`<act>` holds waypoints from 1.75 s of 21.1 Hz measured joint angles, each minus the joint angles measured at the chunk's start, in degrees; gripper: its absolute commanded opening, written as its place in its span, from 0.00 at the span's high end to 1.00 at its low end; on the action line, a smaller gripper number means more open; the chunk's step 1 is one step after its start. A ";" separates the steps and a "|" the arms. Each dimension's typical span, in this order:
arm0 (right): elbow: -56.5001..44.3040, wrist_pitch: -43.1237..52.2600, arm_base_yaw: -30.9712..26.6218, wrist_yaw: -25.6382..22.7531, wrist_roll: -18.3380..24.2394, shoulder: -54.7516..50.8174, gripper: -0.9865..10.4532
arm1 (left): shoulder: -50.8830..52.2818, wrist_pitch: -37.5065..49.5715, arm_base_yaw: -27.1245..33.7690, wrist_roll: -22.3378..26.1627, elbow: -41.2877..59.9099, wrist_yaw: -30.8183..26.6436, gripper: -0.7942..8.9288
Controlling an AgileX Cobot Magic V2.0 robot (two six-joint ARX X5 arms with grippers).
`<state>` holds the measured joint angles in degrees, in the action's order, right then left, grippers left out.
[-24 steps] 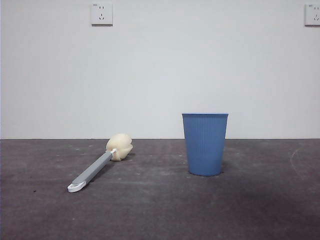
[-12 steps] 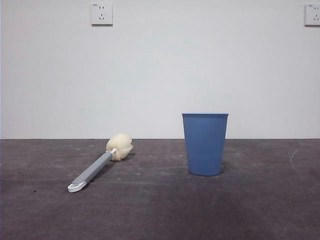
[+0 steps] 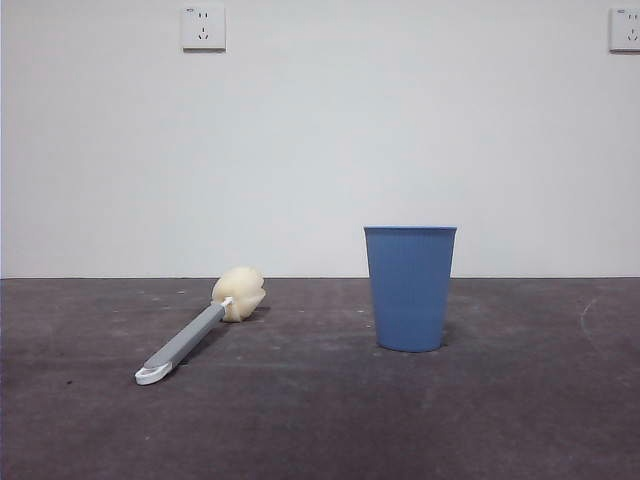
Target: Pick up the cup brush,pick up the cup,insert the brush into the cup,clean the cup,put the cup brush back,put the cup back to the fixed position on the table
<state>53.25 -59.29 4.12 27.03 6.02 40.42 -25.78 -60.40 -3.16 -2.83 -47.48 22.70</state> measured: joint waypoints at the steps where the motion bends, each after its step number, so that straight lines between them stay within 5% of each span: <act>1: 0.00 0.00 0.00 0.00 0.07 -0.02 0.92 | -0.02 -0.15 0.00 0.28 0.00 0.00 0.93; 4: 0.00 -0.02 0.00 0.00 0.37 -0.11 0.86 | -0.02 -0.22 0.00 0.35 0.00 0.00 0.88; 7: 0.00 0.00 0.00 0.00 0.46 -0.11 0.51 | -0.02 -0.22 0.00 0.37 0.00 0.02 0.37; 8: 0.00 0.07 0.00 0.00 0.20 -0.11 0.42 | -0.02 -0.22 0.00 0.44 0.00 0.13 0.32; 16: 0.00 0.22 0.00 0.00 -1.01 -0.11 0.42 | -5.88 6.08 -1.51 0.48 -0.33 3.74 0.34; 21: 0.00 2.38 0.00 5.68 -4.59 -0.04 0.42 | -15.15 15.47 -8.61 -0.94 -0.46 3.32 0.34; 30: 0.00 2.32 0.00 5.81 -5.38 1.40 0.42 | -39.69 33.27 -27.30 -9.42 -0.52 -21.46 0.34; 37: 0.00 2.32 0.00 5.81 -5.42 1.42 0.42 | -57.68 40.44 -28.89 -13.00 -0.52 -25.64 0.34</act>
<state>53.25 -56.97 4.12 32.84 0.60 41.85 -83.46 -19.97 -32.05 -15.84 -48.01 -2.94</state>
